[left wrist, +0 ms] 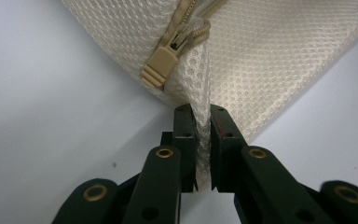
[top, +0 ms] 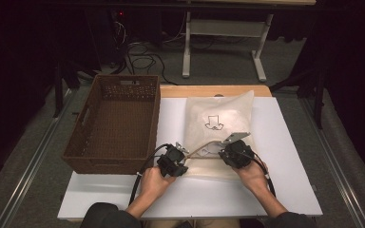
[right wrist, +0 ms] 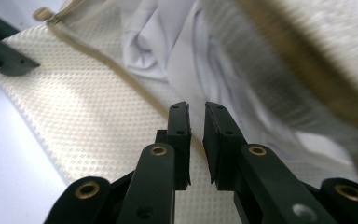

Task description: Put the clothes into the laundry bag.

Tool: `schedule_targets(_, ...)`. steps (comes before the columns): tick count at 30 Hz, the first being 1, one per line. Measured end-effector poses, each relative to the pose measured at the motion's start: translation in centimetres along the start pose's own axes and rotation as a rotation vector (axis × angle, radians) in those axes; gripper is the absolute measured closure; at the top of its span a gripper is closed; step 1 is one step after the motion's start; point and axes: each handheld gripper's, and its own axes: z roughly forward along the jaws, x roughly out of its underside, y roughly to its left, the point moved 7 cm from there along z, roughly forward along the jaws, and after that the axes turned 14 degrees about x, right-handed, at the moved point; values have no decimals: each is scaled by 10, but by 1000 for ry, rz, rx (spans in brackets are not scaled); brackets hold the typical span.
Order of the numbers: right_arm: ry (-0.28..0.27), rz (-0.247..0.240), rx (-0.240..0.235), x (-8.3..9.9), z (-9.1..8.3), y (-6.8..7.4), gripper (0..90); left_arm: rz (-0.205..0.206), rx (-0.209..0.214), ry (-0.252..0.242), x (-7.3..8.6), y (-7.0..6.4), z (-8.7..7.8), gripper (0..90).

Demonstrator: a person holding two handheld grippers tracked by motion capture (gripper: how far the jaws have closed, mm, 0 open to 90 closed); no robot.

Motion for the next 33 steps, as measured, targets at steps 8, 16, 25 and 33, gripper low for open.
schedule_targets(8, 6, 25, 50, 1, 5, -15, 866, 16, -19, 4, 0, -1, 1, 823)
schedule_targets(16, 15, 58, 102, -8, 24, -33, 900, 24, -39, 13, 0, -3, 1, 826)
schedule_targets(25, 35, 108, 118, -12, 31, -44, 864, 21, -31, 5, 0, -2, 1, 825)
schedule_targets(33, -34, 8, 50, -12, 6, -12, 778, 22, -32, 1, 1, -2, 1, 822)
